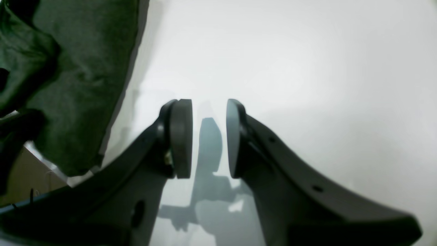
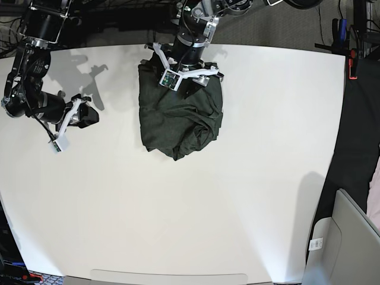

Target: Fold the T-shirt properly

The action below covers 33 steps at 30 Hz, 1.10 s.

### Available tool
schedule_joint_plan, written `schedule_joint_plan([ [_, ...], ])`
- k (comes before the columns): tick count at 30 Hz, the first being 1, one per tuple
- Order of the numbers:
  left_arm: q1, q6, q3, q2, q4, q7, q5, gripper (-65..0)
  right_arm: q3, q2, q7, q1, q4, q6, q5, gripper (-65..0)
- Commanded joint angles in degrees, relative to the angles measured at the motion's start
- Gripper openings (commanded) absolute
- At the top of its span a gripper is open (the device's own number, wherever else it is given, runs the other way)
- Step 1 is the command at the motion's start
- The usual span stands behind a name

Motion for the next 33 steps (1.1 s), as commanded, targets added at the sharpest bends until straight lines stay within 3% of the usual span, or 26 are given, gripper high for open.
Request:
schedule_joint_plan([
  [1, -0.1, -0.1, 0.4, 0.4, 0.8, -1.3, 1.7, -27.7, 0.4, 0.8, 0.9, 1.0, 0.9, 0.3, 1.4, -47.5],
  [10, -0.8, 0.4, -0.4, 0.4, 1.1, -1.2, 1.7, -46.8, 0.4, 0.8, 0.9, 1.2, 0.9, 0.3, 1.4, -47.5],
  [13, -0.6, 0.5, -0.4, 0.4, 1.5, -1.2, 1.7, -49.7, 0.4, 0.8, 0.9, 1.2, 0.9, 0.3, 1.4, -47.5],
  [21, 0.7, 0.5, -0.4, 0.4, 2.9, -1.2, 1.7, -49.5, 0.4, 0.8, 0.8, 1.2, 0.9, 0.3, 1.4, -47.5],
  [27, 1.9, 2.1, -0.4, 0.4, 5.3, -1.1, 1.7, -39.0, 0.4, 0.8, 0.8, 1.2, 0.9, 0.3, 1.4, -47.5],
  [33, 1.8, 2.1, -0.4, 0.4, 4.0, -1.1, 1.7, -38.8, 0.4, 0.8, 0.8, 1.1, 1.0, 0.3, 1.4, -47.5],
])
